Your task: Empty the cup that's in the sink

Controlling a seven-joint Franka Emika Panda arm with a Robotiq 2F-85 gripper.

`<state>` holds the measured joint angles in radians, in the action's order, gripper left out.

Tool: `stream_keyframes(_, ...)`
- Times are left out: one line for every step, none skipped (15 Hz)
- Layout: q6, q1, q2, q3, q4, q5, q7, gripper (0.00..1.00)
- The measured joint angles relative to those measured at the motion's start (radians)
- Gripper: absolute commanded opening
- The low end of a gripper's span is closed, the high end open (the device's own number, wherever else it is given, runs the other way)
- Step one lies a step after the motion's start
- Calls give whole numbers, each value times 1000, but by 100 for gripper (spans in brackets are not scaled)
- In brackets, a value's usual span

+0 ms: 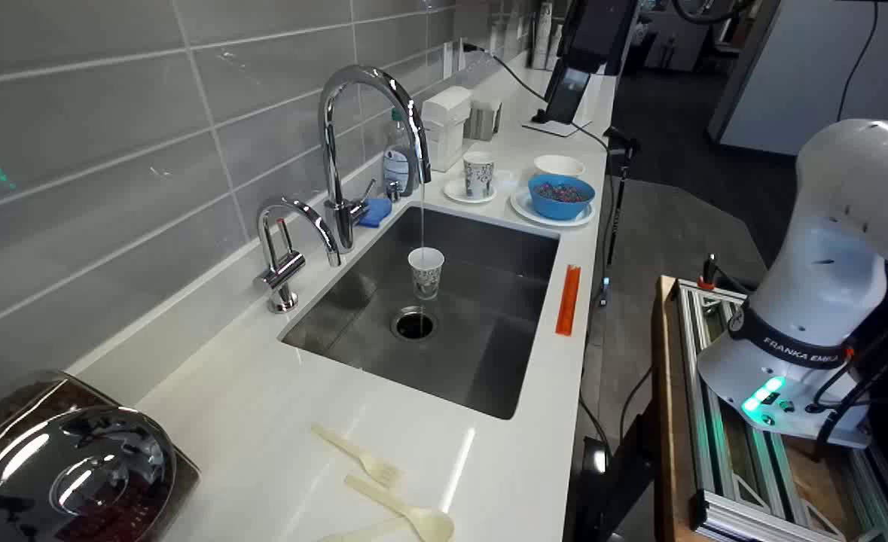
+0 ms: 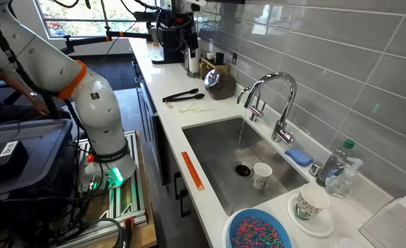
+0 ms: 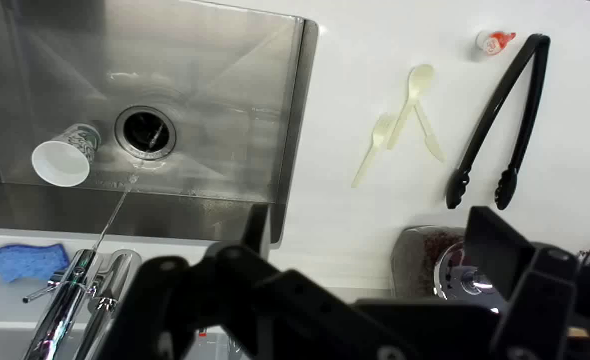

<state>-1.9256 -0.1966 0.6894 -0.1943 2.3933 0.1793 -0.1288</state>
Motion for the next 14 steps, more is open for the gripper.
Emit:
stream_keyframes(0,0,0,0,0,0,0,100)
stream_keyframes(0,0,0,0,0,0,0,100)
stream_keyframes(0,0,0,0,0,0,0,100)
stream_keyframes(0,0,0,0,0,0,0,100)
stream_keyframes(0,0,0,0,0,0,0,100)
stream_keyframes(0,0,0,0,0,0,0,100)
stream_keyframes(0,0,0,0,0,0,0,100)
stream_keyframes(0,0,0,0,0,0,0,100)
stream_keyframes(0,-1,-1,-1,0,0,3,100)
stream_keyframes(2,-1,-3,-4,1,-7,4,100)
stream_keyframes(4,9,-7,-13,7,-41,-13,100)
stream_keyframes(3,29,-7,-23,25,-83,-36,100)
stream_keyframes(0,51,-7,-28,50,-122,-55,100)
stream_keyframes(-6,74,-6,-30,80,-162,-72,100)
